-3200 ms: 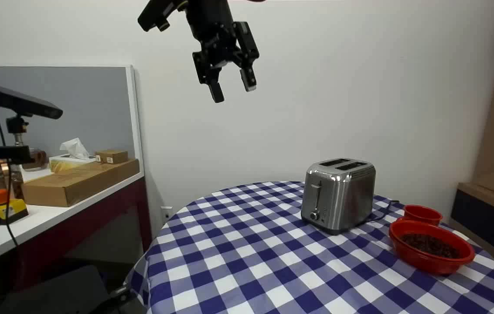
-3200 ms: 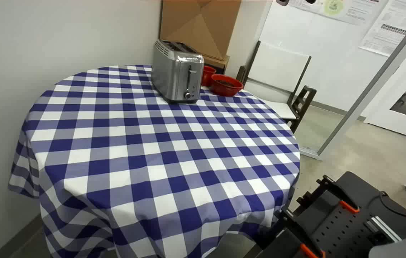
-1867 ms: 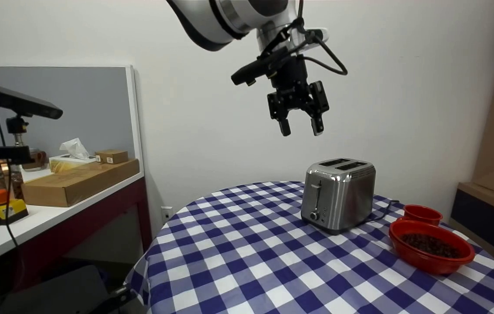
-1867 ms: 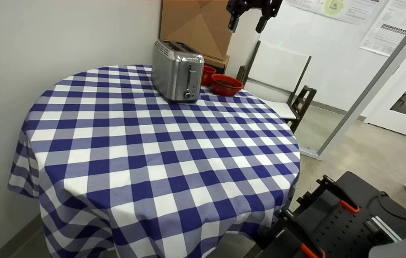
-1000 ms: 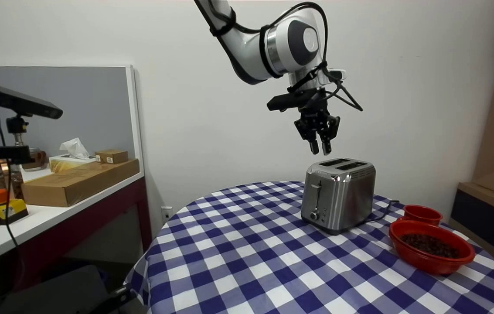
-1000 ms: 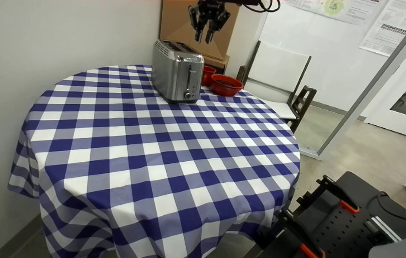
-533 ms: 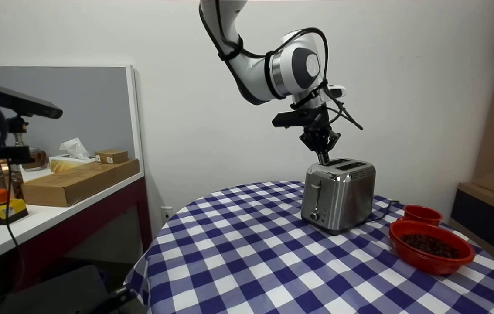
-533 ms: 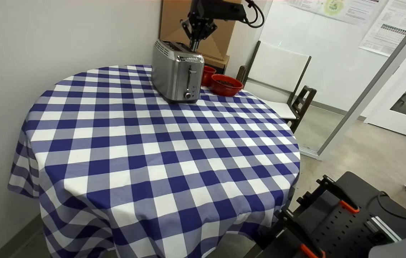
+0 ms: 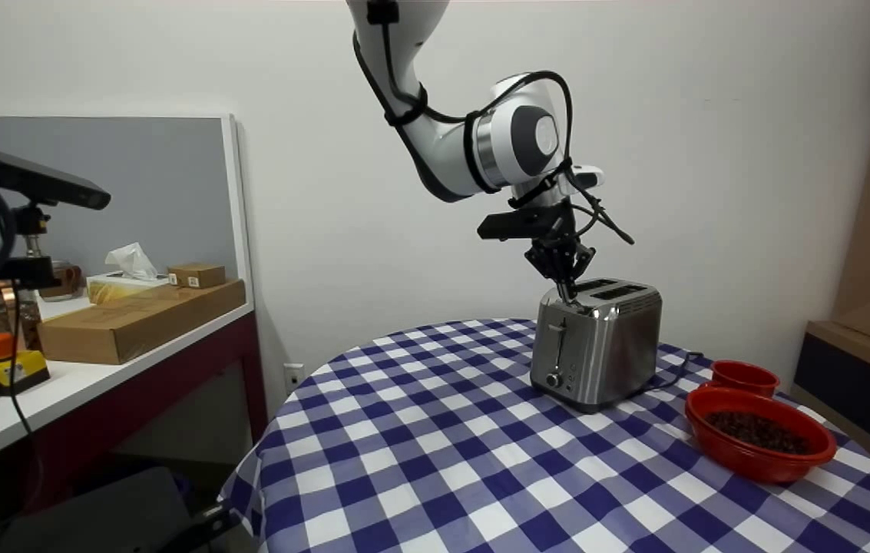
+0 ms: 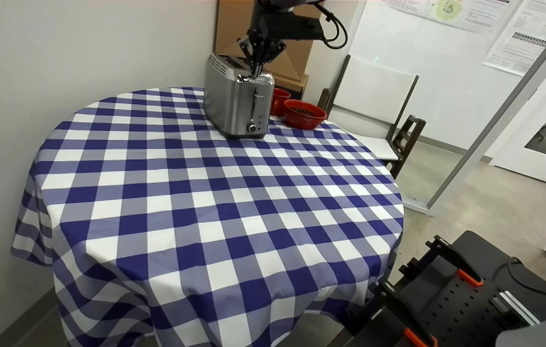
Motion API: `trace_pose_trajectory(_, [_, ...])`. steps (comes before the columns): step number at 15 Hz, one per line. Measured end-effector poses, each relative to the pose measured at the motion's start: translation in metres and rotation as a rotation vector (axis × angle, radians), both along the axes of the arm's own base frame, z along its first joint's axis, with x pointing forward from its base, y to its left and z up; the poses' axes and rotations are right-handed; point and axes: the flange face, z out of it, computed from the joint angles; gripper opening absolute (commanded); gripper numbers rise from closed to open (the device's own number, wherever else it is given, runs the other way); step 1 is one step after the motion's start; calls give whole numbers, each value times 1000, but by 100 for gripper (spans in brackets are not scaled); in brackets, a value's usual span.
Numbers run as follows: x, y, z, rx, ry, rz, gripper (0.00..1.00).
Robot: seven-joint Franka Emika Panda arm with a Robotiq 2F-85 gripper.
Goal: Push the toaster lever downwards on the toaster
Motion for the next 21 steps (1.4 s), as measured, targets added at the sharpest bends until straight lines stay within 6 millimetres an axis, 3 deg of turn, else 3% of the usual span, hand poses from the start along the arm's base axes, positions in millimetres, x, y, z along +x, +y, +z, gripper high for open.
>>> trace_pose_trajectory(15, [-3, -2, -2, -2, 38, -11, 0])
trace_pose_trajectory(21, [-9, -2, -20, -11, 110, -22, 0])
